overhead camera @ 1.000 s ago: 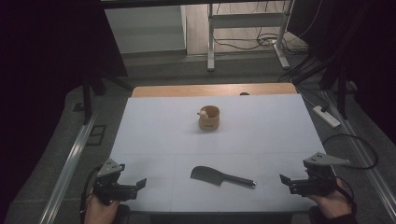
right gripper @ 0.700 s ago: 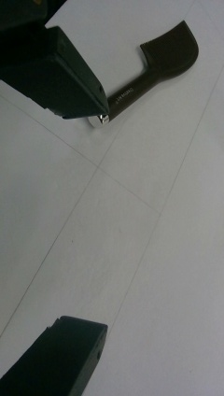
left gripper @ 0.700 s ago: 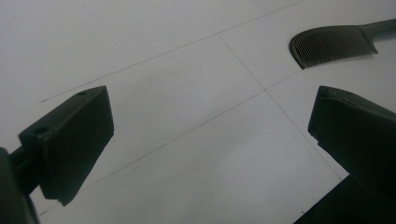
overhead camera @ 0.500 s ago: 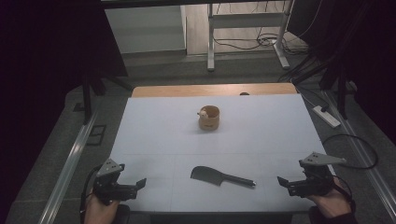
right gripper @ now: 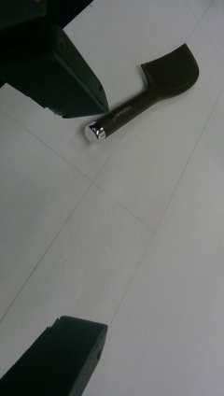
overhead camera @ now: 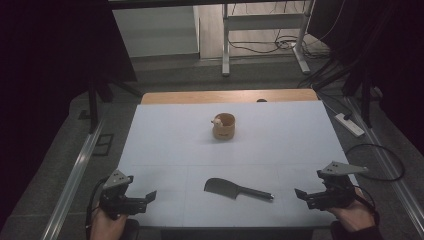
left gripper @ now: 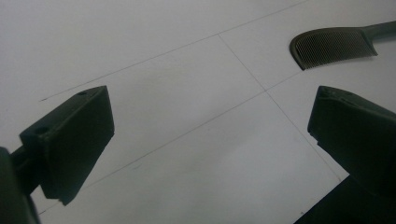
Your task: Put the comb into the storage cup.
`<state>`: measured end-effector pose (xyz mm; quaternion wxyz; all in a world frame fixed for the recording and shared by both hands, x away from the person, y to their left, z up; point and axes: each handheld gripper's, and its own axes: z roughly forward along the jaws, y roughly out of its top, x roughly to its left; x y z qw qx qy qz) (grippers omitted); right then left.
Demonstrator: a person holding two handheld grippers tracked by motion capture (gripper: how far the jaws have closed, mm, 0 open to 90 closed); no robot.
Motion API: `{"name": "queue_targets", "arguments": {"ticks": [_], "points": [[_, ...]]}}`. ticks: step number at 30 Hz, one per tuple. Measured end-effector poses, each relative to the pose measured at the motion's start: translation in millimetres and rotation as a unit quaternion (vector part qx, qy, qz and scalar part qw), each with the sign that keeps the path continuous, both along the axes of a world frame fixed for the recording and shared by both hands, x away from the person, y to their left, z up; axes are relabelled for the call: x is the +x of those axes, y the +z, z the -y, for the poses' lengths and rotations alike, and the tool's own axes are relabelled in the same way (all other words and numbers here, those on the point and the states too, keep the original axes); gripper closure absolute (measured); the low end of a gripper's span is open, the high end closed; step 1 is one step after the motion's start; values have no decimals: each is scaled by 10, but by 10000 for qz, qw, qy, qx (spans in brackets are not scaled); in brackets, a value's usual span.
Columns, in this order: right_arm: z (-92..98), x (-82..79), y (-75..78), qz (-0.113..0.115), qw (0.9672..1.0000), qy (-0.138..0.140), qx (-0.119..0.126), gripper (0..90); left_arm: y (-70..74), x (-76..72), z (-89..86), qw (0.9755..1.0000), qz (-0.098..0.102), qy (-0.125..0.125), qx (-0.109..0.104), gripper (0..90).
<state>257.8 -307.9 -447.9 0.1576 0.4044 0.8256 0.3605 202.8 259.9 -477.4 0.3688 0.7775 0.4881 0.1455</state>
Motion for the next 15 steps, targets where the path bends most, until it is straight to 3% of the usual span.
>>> {"name": "queue_targets", "arguments": {"ticks": [5,15], "points": [[-55,34,0,-111,9999,121,45,0,-1,2,-5,10000,-4,10,-10,11],[-158,98,-3,-222,9994,267,-90,0,-2,6,-7,10000,-23,40,-29,13]]}}
